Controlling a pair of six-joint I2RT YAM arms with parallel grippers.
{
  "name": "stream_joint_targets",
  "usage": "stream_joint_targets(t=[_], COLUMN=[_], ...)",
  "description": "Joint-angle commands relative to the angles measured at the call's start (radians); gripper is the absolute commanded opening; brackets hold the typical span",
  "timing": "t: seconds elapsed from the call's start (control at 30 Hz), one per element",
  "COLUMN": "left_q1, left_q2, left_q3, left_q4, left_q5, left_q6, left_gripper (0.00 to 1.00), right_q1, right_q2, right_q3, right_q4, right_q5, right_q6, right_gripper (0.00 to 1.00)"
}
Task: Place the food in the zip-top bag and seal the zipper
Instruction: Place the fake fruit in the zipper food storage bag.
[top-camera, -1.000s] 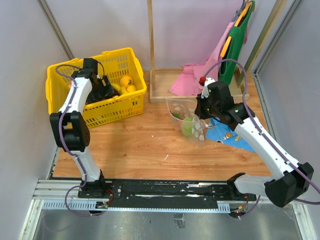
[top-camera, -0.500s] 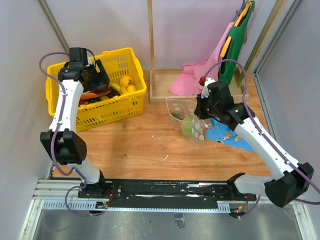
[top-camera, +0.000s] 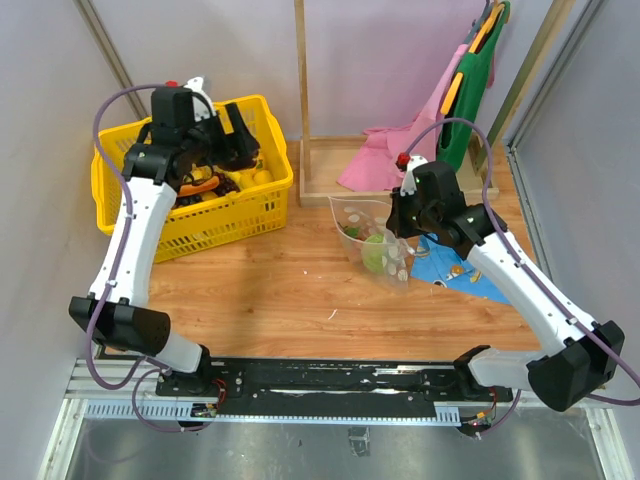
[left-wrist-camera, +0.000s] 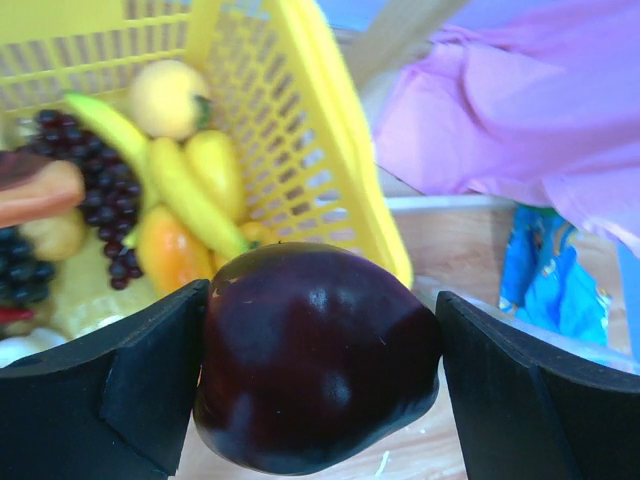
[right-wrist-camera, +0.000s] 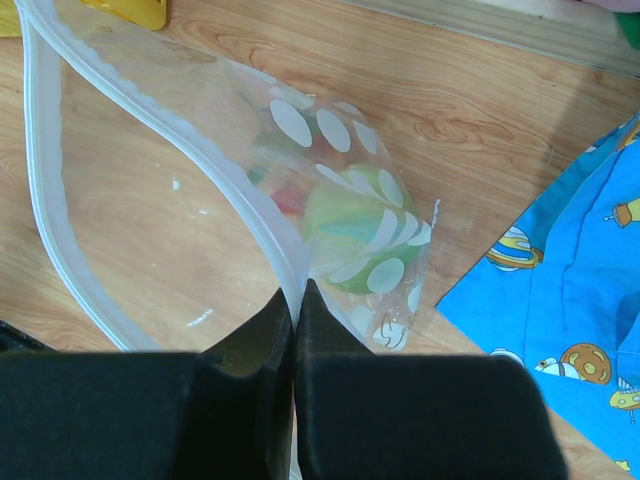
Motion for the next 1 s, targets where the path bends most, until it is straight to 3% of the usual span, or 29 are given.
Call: stream_joint_targets(t=[0.0,0.4,0.97], left_q1=[-0.108,-0.427,-0.676], left_q2=[-0.039,-0.067,-0.012], left_q3=[-0.003,-0.108,-0.317], left_q4=[0.078,0.277,0.577], left_q5=[0.036,0.011,0.026], left_q6=[0.021,0.026,0.053], left_gripper=[0.24,0.22,0.23], right_q1=[-0.016,-0.016,-0.016], right_q2=[0.01,-0.001,-0.017], right_q3=[0.04,0.049,0.031], right_q4=[0.016,0.013,0.014], right_q5=[-0.025,-0.036,-0.056], right_q6=[0.012,0.016,0.042], right_gripper=[0.01,0.01,0.01])
